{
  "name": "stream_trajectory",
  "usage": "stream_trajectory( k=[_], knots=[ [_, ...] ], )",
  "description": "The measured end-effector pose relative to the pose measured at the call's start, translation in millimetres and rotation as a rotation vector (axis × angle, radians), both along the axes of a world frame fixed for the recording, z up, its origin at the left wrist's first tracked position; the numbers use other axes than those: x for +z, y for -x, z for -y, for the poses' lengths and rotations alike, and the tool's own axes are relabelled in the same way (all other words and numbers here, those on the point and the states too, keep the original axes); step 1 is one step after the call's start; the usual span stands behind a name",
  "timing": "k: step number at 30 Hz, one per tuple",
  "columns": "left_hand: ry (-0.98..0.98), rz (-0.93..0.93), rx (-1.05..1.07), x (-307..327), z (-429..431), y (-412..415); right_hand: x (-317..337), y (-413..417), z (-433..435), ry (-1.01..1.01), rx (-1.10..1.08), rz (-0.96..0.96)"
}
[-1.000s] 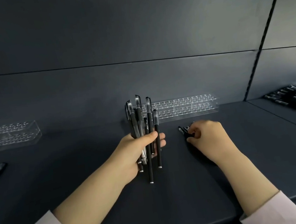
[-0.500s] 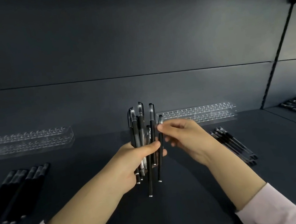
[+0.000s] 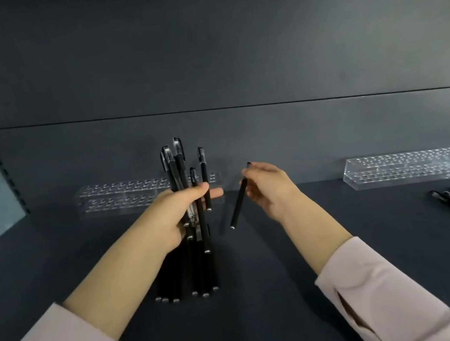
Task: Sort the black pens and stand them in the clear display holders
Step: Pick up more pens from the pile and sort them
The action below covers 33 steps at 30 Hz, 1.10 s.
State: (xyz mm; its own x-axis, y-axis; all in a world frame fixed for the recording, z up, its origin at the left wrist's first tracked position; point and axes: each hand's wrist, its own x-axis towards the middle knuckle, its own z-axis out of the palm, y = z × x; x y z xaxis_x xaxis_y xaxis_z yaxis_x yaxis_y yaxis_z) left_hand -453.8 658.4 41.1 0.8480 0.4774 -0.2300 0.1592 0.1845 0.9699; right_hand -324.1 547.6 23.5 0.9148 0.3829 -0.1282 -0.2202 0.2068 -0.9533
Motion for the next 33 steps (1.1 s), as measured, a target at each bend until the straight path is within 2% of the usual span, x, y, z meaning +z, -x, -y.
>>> stream_trajectory(
  k=[5, 10, 16, 20, 23, 28, 33],
  knots=[
    [0.043, -0.002, -0.037, -7.4, -29.5, 19.2, -20.1, 21.0, -5.4, 0.376, 0.19, 0.173],
    [0.01, 0.052, -0.035, -12.1, -40.3, 22.9, -28.2, 41.6, -15.7, 0.53, 0.294, 0.307],
    [-0.02, -0.013, 0.013, -21.6, -48.2, 24.1, -34.8, 43.4, -20.8, 0.651, 0.307, 0.419],
    [0.024, 0.012, -0.004, -21.4, -43.4, 22.4, -32.4, 44.9, -20.7, 0.546, 0.3, 0.342],
    [0.029, 0.007, -0.035, -20.7, -39.8, 22.7, -28.8, 44.4, -20.7, 0.486, 0.21, 0.366],
    [-0.054, -0.024, -0.127, -21.1, -35.5, 24.8, -15.9, 46.1, -19.7, 0.114, 0.247, 0.221],
    [-0.094, -0.014, -0.215, -20.8, -29.0, 25.2, -12.3, 45.7, -17.1, -0.094, 0.252, 0.116]
  ],
)
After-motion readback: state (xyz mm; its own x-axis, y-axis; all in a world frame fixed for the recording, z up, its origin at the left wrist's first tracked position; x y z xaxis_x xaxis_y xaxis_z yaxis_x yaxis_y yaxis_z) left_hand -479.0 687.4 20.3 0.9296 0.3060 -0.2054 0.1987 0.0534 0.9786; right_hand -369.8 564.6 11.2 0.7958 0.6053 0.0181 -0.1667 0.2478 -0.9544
